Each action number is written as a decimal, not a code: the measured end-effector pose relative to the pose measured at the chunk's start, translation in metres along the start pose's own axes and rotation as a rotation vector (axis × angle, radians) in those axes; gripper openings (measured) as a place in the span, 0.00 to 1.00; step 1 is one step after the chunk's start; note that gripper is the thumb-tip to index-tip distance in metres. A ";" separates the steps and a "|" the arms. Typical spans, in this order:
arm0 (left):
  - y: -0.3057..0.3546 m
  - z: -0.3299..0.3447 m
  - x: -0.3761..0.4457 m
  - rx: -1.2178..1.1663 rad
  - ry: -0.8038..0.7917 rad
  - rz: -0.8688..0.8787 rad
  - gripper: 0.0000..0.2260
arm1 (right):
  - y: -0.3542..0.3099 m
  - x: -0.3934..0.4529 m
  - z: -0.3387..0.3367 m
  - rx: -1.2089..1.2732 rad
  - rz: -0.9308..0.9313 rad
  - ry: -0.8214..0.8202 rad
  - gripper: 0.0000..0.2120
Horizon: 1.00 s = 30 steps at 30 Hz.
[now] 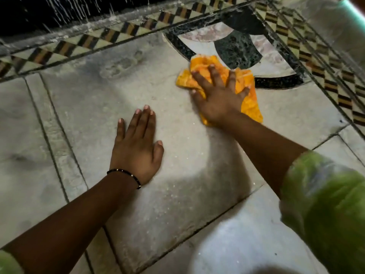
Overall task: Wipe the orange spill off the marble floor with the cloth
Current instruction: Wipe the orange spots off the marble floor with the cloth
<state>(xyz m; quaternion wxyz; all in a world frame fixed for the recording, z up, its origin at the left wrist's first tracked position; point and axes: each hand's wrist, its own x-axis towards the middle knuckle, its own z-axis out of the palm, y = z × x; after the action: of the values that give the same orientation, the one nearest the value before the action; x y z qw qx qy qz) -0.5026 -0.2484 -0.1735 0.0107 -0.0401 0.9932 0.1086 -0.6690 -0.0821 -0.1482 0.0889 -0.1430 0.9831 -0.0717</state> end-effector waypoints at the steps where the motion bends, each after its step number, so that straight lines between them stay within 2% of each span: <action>1: 0.000 0.000 0.000 -0.002 -0.002 -0.001 0.31 | -0.006 0.014 -0.001 0.016 0.050 -0.004 0.25; 3: 0.001 0.000 0.000 -0.002 -0.015 -0.001 0.31 | -0.016 0.008 0.003 -0.001 0.033 -0.014 0.25; 6: 0.003 -0.002 -0.001 -0.011 -0.029 -0.015 0.31 | -0.010 -0.070 0.018 -0.111 -0.227 0.075 0.25; 9: 0.005 -0.005 0.000 -0.027 -0.041 -0.036 0.32 | 0.017 -0.107 0.013 -0.148 -0.355 0.033 0.26; 12: 0.008 -0.004 0.000 -0.027 -0.052 -0.058 0.32 | 0.024 -0.050 0.002 -0.099 -0.241 0.052 0.26; 14: 0.010 -0.004 0.001 -0.027 -0.047 -0.064 0.33 | 0.005 -0.007 0.002 -0.012 -0.079 0.032 0.25; 16: 0.010 -0.004 0.000 -0.022 -0.061 -0.063 0.33 | -0.022 0.003 0.008 0.014 -0.043 0.025 0.24; 19: 0.010 -0.009 0.002 -0.008 -0.061 -0.058 0.33 | -0.025 -0.037 0.007 -0.082 -0.316 0.052 0.25; 21: 0.011 -0.010 0.001 -0.005 -0.063 -0.052 0.32 | 0.011 -0.069 0.003 -0.177 -0.483 0.051 0.26; 22: 0.011 -0.010 0.001 -0.004 -0.062 -0.052 0.32 | 0.033 -0.073 -0.004 -0.214 -0.501 0.029 0.27; 25: 0.011 -0.010 0.002 0.004 -0.065 -0.057 0.32 | 0.068 -0.035 -0.016 -0.202 -0.262 0.021 0.30; 28: 0.011 -0.008 0.002 0.004 -0.058 -0.055 0.32 | 0.028 0.021 -0.011 -0.083 0.020 -0.009 0.30; 30: 0.010 -0.008 0.002 -0.001 -0.054 -0.057 0.32 | -0.010 0.027 -0.004 -0.055 -0.012 -0.026 0.29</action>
<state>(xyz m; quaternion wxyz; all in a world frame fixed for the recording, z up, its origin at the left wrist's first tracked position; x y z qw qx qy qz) -0.5056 -0.2403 -0.1641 0.0406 -0.0652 0.9910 0.1096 -0.6929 -0.0996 -0.1468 0.0975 -0.1524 0.9825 -0.0434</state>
